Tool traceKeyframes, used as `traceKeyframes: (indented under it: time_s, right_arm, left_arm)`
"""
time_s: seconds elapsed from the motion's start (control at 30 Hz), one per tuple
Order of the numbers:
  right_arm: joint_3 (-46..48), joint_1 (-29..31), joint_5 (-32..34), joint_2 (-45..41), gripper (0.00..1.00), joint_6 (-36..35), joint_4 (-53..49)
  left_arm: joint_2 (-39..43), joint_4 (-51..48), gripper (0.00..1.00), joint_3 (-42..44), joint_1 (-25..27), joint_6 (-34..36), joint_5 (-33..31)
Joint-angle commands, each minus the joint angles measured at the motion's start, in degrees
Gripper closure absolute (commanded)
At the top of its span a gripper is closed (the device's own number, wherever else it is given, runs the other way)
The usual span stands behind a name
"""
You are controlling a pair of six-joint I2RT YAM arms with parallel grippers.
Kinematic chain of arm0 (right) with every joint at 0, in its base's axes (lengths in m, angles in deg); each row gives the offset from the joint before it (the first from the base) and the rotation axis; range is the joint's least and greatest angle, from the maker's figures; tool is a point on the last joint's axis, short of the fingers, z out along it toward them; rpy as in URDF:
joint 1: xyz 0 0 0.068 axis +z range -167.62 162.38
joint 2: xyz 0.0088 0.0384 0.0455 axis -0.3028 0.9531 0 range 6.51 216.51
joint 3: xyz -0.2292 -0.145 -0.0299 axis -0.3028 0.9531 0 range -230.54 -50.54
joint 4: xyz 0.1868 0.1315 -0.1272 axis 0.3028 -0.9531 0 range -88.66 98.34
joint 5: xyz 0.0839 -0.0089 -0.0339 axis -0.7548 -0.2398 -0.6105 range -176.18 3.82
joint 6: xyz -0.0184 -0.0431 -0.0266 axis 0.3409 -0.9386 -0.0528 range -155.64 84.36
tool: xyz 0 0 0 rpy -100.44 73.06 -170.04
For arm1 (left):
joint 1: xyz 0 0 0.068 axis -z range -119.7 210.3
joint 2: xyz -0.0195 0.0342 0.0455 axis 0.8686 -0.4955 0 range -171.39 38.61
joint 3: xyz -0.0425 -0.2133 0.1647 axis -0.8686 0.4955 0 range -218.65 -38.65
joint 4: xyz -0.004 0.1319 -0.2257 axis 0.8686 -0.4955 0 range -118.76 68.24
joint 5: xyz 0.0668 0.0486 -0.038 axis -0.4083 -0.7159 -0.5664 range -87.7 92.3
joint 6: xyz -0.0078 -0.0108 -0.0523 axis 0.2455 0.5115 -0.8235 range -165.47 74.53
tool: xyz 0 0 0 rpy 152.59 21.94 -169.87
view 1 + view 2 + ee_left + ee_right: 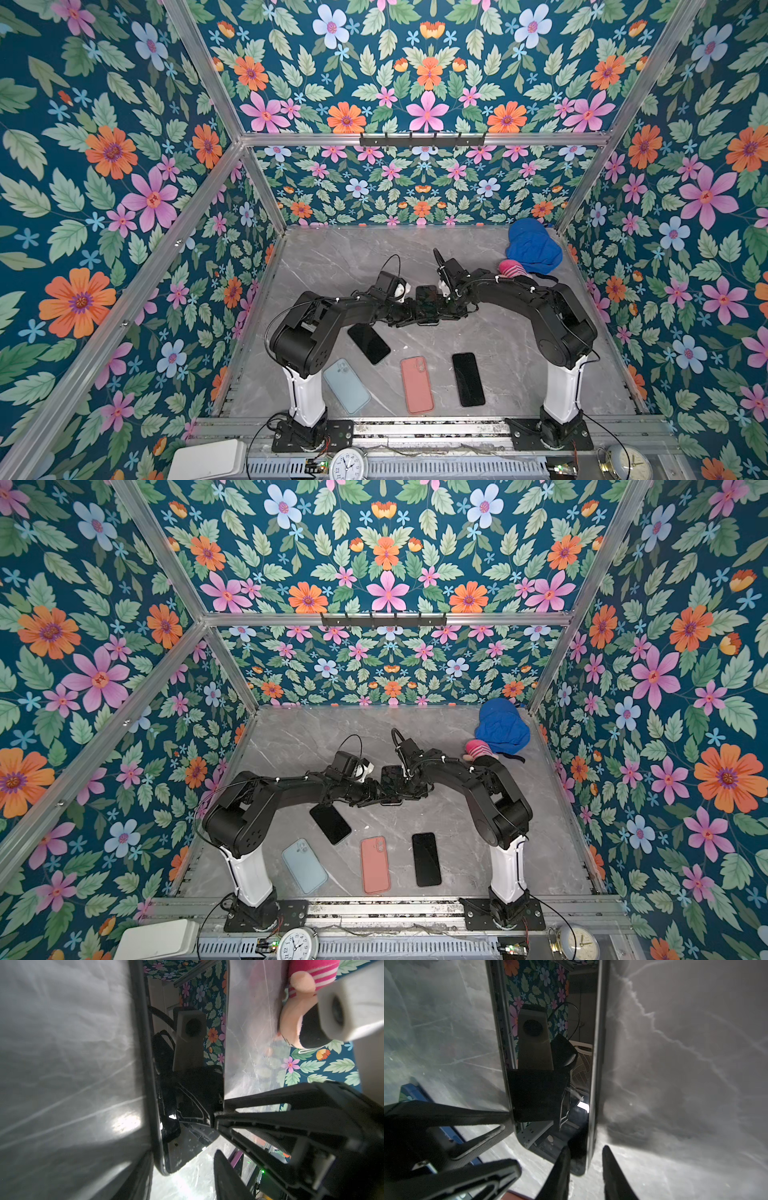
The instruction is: Put the phone into the phone case
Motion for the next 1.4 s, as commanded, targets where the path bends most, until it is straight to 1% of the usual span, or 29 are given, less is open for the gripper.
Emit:
traceKeyframes:
  time_s: [0.0, 0.1, 0.2, 0.3, 0.43, 0.5, 0.63, 0.7, 0.87, 1.03, 1.1, 1.27, 1.33, 1.37]
  right_arm:
    - [0.23, -0.25, 2.17, -1.93, 0.71, -0.7, -1.75]
    - [1.64, -1.02, 2.35, -3.93, 0.71, -0.64, -1.35]
    - [2.43, -1.31, 1.6, -4.17, 0.71, -0.31, -0.82]
    - [3.13, -1.55, -0.67, -3.76, 0.72, 0.42, 0.95]
    - [4.24, -1.56, -4.09, -3.09, 0.74, 1.81, 3.59]
    - [4.77, -1.54, -5.49, -2.65, 0.75, 2.42, 4.83]
    - [5.08, -1.44, -6.27, -1.95, 0.77, 2.87, 5.9]
    - [5.01, -1.36, -6.79, -1.13, 0.81, 2.96, 6.14]
    - [4.92, -0.27, -7.76, -0.57, 0.88, 3.47, 6.45]
    - [6.06, 1.76, -9.0, 1.2, 0.95, 5.19, 8.4]
    - [7.11, 2.2, -9.31, 2.24, 0.98, 5.9, 9.57]
    - [8.42, 2.43, -8.28, 3.65, 0.99, 6.22, 10.09]
    - [8.42, 2.48, -7.43, 3.46, 0.99, 6.13, 9.71]
    - [8.28, 2.49, -6.94, 3.65, 0.99, 5.97, 9.17]
  left_arm:
    - [0.14, -3.84, 0.5, 0.86, -0.36, 0.4, -1.81]
    - [0.88, -3.36, 0.5, 1.45, -0.61, 0.33, -1.37]
    - [1.2, -1.41, 0.5, 2.26, -0.61, -0.64, 0.06]
    - [0.9, 0.73, 0.5, 3.08, -0.38, -1.98, 1.55]
    - [0.34, 1.79, 0.53, 3.94, 0.0, -2.55, 1.74]
    - [-0.02, 1.55, 0.54, 4.08, -0.15, -2.16, 1.57]
    - [-0.42, 0.15, 0.54, 3.72, -0.43, -1.11, 0.89]
    - [-0.78, 0.12, 0.55, 3.48, -0.44, -0.91, 0.82]
    - [-1.68, 1.97, 0.63, 3.74, -0.09, -1.93, 1.6]
    - [-2.92, 5.98, 0.73, 4.32, 1.46, -4.55, 2.94]
    - [-2.94, 7.0, 0.73, 4.74, 1.76, -5.25, 3.18]
    - [-1.82, 7.5, 0.73, 5.64, 1.77, -5.52, 3.2]
    - [-1.21, 7.09, 0.7, 5.74, 1.78, -5.43, 3.11]
    - [-0.81, 6.7, 0.67, 5.74, 1.76, -5.19, 3.04]
